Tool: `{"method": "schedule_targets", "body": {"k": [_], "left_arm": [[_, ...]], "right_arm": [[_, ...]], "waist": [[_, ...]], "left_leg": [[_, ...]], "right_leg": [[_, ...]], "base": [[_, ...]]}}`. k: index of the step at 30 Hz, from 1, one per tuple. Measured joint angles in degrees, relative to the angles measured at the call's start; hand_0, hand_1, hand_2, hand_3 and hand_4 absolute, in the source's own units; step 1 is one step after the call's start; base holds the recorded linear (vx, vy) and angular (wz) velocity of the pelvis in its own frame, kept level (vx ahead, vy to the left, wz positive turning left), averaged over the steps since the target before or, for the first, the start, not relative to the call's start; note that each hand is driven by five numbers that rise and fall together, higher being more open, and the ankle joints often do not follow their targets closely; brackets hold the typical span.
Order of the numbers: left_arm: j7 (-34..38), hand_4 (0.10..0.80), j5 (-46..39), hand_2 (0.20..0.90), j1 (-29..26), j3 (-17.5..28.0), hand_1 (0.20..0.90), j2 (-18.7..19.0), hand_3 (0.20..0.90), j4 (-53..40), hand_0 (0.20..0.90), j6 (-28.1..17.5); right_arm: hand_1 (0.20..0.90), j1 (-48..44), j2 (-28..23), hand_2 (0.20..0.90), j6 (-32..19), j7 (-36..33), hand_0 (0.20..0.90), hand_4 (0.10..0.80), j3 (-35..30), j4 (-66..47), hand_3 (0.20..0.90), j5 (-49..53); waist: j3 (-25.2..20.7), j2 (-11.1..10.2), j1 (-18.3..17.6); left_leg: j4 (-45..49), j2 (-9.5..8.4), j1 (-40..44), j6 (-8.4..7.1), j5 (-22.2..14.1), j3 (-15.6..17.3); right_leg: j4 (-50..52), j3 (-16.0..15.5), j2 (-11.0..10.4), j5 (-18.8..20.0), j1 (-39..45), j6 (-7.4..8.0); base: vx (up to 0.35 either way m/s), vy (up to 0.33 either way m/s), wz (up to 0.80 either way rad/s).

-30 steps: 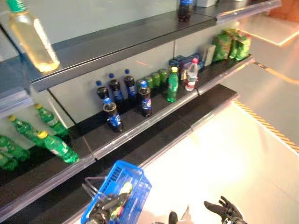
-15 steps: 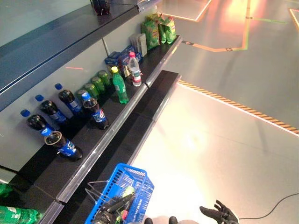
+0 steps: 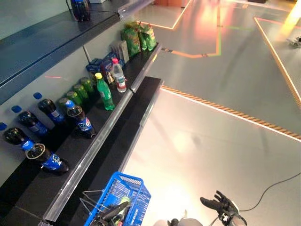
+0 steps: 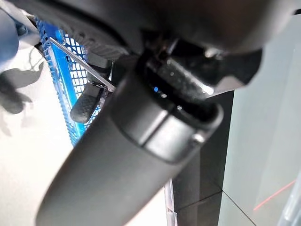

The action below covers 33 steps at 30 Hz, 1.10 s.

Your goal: Pick up the drink and place into the basket.

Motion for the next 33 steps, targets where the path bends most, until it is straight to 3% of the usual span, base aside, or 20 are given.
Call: {"method": "schedule_targets", "body": {"k": [1,2,3,4,5,7,9,13,15,19,23,24,26,27,28,29,30,32,33], "left_arm": [[0.07,0.1,-0.14,0.3,-0.17,0.08,0.3,0.22,0.2,0.29,0.3,0.0],[0.07,0.1,-0.14,0.3,-0.2,0.07,0.3,0.3,0.2,0.3,0.3,0.0],[0.06,0.1,-0.11,0.3,-0.39,0.04,0.3,0.44,0.2,0.89,0.3,-0.09],[0.05,0.1,0.02,0.3,-0.62,-0.17,0.3,0.75,0.2,1.63,0.3,-0.13],[0.2,0.1,0.02,0.3,-0.71,-0.53,0.3,0.42,0.2,2.09,0.3,-0.02],[-0.2,0.1,0.05,0.3,-0.44,-1.92,0.3,-0.31,0.2,2.16,0.3,-0.09],[-0.17,0.1,0.06,0.3,-0.52,-1.92,0.3,-0.47,0.2,2.07,0.3,-0.13],[-0.39,0.1,2.55,0.3,-2.2,-1.92,0.3,-0.45,0.2,3.23,0.3,-1.08],[-0.42,0.1,3.53,0.3,-1.68,-1.89,0.3,-0.33,0.2,3.34,0.3,-2.44],[-1.22,0.1,3.54,0.3,-0.47,-1.67,0.3,-0.28,0.2,3.13,0.3,-3.11],[-2.74,0.1,3.77,0.3,-0.07,-1.51,0.3,-0.26,0.2,2.18,0.3,-3.09],[-2.84,0.1,3.89,0.3,-0.19,-1.54,0.3,-0.25,0.2,2.17,0.3,-3.0],[-3.14,0.1,4.62,0.3,-1.43,-2.22,0.3,0.11,0.2,1.77,0.3,-2.41],[-3.65,0.1,4.75,0.3,-3.29,-3.82,0.3,0.24,0.2,1.64,0.3,-1.55],[-5.03,0.1,4.79,0.3,-3.98,-4.13,0.3,0.18,0.2,1.07,0.3,-1.34],[-6.05,0.1,4.79,0.3,-3.43,-3.97,0.3,0.29,0.2,0.94,0.3,-1.24],[-6.16,0.1,4.77,0.3,-2.59,-3.82,0.3,0.35,0.2,1.01,0.3,-0.59],[-6.14,0.1,4.73,0.3,-1.33,-4.45,0.3,0.15,0.2,1.01,0.3,-0.02],[-5.83,0.1,4.74,0.3,-1.2,-4.61,0.3,0.22,0.2,1.02,0.3,0.09]], "right_arm": [[0.9,0.11,-0.01,0.9,0.0,0.07,0.9,0.8,-0.44,0.74,0.9,0.01],[0.9,0.12,-0.01,0.9,0.01,0.07,0.9,0.8,-0.54,1.04,0.9,0.01],[0.9,0.35,-0.02,0.9,0.12,0.07,0.9,0.8,-0.61,1.54,0.9,0.12],[0.9,1.3,0.03,0.9,0.13,0.07,0.9,0.8,-0.62,1.65,0.9,0.18],[0.9,1.76,-0.31,0.9,0.23,0.01,0.9,0.8,-0.79,2.33,0.9,0.4],[0.9,1.85,-1.64,0.9,0.47,-0.08,0.9,0.8,-0.88,2.76,0.9,0.51],[0.9,0.63,-2.54,0.9,0.49,-0.05,0.9,0.8,-0.89,2.36,0.9,0.5],[0.9,-1.49,-3.42,0.9,0.57,-0.06,0.9,0.8,-0.82,2.62,0.9,0.6],[0.9,-2.11,-3.04,0.9,0.9,-0.02,0.9,0.8,-0.66,2.76,0.9,0.38],[0.9,-2.27,-3.38,0.9,0.94,-0.02,0.9,0.8,-0.75,2.76,0.9,0.38],[0.9,-1.19,-3.14,0.9,1.09,-0.18,0.9,0.8,-0.74,2.76,0.9,0.46],[0.9,-0.71,-3.12,0.9,1.12,-0.32,0.9,0.8,-0.74,2.78,0.9,0.47],[0.9,0.06,-3.09,0.9,1.23,-0.58,0.9,0.8,-0.75,3.38,0.9,0.63],[0.9,1.09,-3.24,0.9,1.17,-1.34,0.9,0.8,-0.8,3.55,0.9,1.04],[0.9,1.42,-3.44,0.9,1.1,-1.8,0.9,0.8,-0.86,3.6,0.9,1.57],[0.9,1.36,-3.46,0.9,0.79,-2.25,0.9,0.8,-0.95,3.37,0.9,2.09],[0.9,1.58,-3.38,0.9,0.26,-2.41,0.9,0.8,-1.0,2.97,0.9,2.22],[0.9,1.8,-3.35,0.9,-0.04,-2.76,0.9,0.8,-1.21,2.55,0.9,2.09],[0.9,1.85,-2.86,0.9,-0.03,-2.76,0.9,0.8,-1.37,2.55,0.9,1.81]], "waist": [[-0.12,-0.16,-0.96],[-0.12,-0.17,-1.22],[-0.17,-0.24,-1.6],[-0.72,-1.39,-1.85],[-0.86,-0.94,-2.04],[-1.32,1.07,-1.54],[-1.18,1.77,-1.66],[-0.15,1.06,-2.99],[-0.19,0.64,-2.73],[-0.87,1.13,-1.31],[-1.74,1.75,0.35],[-2.23,1.48,-0.07],[-2.92,0.16,0.02],[-3.59,-1.16,-1.4],[-3.64,-1.08,-1.27],[-3.58,-1.39,-1.46],[-3.92,-0.45,-2.09],[-4.51,1.13,-2.95],[-4.36,0.7,-2.94]], "left_leg": [[-0.04,-0.04,-0.45,-0.42,0.28,-1.78],[-0.03,0.03,-0.55,-0.72,0.43,-2.41],[-0.01,0.19,-0.66,-1.27,0.21,-6.72],[-0.03,-0.22,-0.47,-2.71,-0.1,-8.49],[-0.02,0.4,0.07,-3.36,-0.48,-10.18],[0.58,2.07,-0.07,-4.71,-1.29,-10.6],[2.95,2.49,-1.53,-5.36,-1.74,-10.44],[6.9,2.32,-3.0,-5.37,-2.87,-13.27],[7.0,2.68,-2.31,-5.74,-2.88,-15.69],[7.95,3.03,-3.82,-6.24,-2.7,-16.42],[9.29,2.9,-6.76,-6.48,-1.84,-17.17],[9.92,2.55,-7.66,-6.02,-1.29,-16.5],[8.1,0.93,-10.12,-1.4,3.59,-11.97],[4.0,-0.35,-11.47,0.45,9.33,-8.09],[4.71,-0.09,-11.56,1.92,7.05,-0.8],[6.71,0.66,-10.24,0.67,5.2,4.89],[5.32,1.56,-6.77,-0.59,3.48,8.46],[-0.17,2.38,-3.88,-1.19,3.58,9.35],[-0.16,2.23,-4.42,-1.4,3.48,9.52]], "right_leg": [[-4.94,3.06,-1.82,1.53,0.14,1.66],[-6.61,3.41,-2.16,2.23,0.17,2.23],[-13.47,6.03,-2.26,5.94,1.22,2.82],[-19.69,6.47,-3.11,11.16,3.98,3.19],[-20.58,6.05,-3.17,13.65,5.68,3.89],[-20.35,3.9,-1.43,12.78,6.59,2.57],[-20.28,2.0,-1.11,12.18,7.79,1.99],[-14.04,2.8,-0.89,6.06,9.01,2.45],[-9.02,5.9,0.44,1.26,8.6,1.92],[-6.02,5.81,1.39,-1.21,7.71,0.83],[-4.83,3.32,1.57,-2.1,7.43,0.4],[-5.37,2.73,1.57,-2.35,7.53,0.03],[-5.72,2.25,1.8,-3.26,7.97,-1.46],[-10.01,-1.66,-0.28,-1.64,8.86,-2.72],[-12.19,-5.86,-0.91,-0.17,9.42,-2.52],[-13.61,-8.61,-1.06,0.68,10.58,-2.33],[-13.65,-10.85,-0.66,0.68,11.67,-2.24],[-13.37,-11.6,0.42,0.38,12.07,-1.82],[-13.34,-11.53,0.31,0.24,12.08,-1.58]], "base": [[0.195,-0.131,0.38],[0.251,-0.194,0.58],[0.258,-0.221,0.64],[0.3,-0.249,0.89],[0.311,-0.239,0.89],[0.35,-0.241,0.61],[0.368,-0.244,0.58],[0.275,-0.222,0.94],[0.17,-0.15,0.69],[0.124,-0.141,0.41],[0.045,-0.085,0.57],[-0.018,-0.026,1.16],[-0.104,0.031,1.84],[-0.13,0.072,2.14],[-0.087,0.088,1.94],[-0.037,0.092,1.37],[-0.022,0.101,1.23],[-0.026,0.153,1.21],[-0.064,0.239,0.93]]}}
